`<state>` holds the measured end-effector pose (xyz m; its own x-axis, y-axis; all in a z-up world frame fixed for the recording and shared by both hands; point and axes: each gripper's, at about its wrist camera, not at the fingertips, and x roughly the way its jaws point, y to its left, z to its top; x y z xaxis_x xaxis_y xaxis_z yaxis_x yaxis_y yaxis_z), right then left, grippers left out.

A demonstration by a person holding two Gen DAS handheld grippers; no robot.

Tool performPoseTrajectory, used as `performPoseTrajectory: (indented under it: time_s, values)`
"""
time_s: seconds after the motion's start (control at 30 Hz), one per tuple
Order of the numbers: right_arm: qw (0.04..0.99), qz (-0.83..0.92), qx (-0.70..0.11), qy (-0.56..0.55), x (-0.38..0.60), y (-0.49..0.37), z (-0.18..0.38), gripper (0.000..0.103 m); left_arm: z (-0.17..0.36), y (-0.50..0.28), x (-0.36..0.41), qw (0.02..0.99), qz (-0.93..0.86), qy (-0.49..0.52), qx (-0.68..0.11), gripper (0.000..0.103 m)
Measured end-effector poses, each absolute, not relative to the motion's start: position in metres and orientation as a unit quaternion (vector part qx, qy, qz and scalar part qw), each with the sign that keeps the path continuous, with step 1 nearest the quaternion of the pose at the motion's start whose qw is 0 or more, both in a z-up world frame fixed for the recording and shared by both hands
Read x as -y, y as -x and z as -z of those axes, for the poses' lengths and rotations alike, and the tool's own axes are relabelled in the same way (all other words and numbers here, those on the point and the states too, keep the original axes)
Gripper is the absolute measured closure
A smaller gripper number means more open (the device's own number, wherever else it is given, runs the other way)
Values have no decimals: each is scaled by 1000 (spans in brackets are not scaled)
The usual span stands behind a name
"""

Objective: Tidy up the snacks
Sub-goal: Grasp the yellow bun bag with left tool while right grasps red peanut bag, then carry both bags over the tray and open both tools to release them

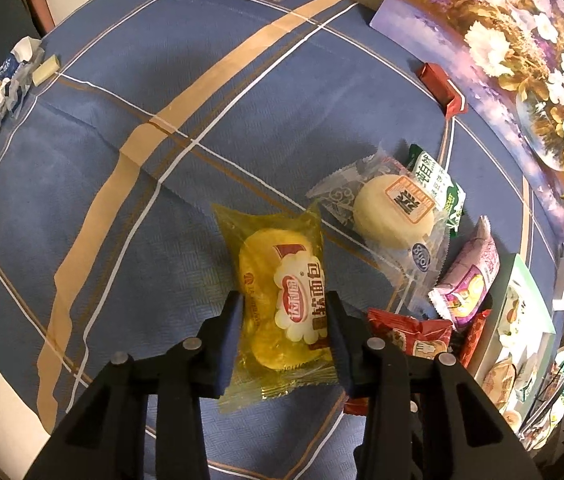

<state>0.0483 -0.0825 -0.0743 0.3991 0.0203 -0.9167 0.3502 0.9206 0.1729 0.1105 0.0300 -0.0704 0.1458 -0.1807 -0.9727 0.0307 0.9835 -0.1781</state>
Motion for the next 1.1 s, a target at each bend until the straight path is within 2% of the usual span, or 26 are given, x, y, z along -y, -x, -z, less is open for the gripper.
performPoseTrajectory:
  time_s: [0.8,1.1]
  values:
    - [831,96,-508,-208,107,-27,40,54,33,-103,-42,774,84,80,-622,61]
    - [839,149,-468,-235,162,7,14,54,9,-86,4,785,136,64,-600,61]
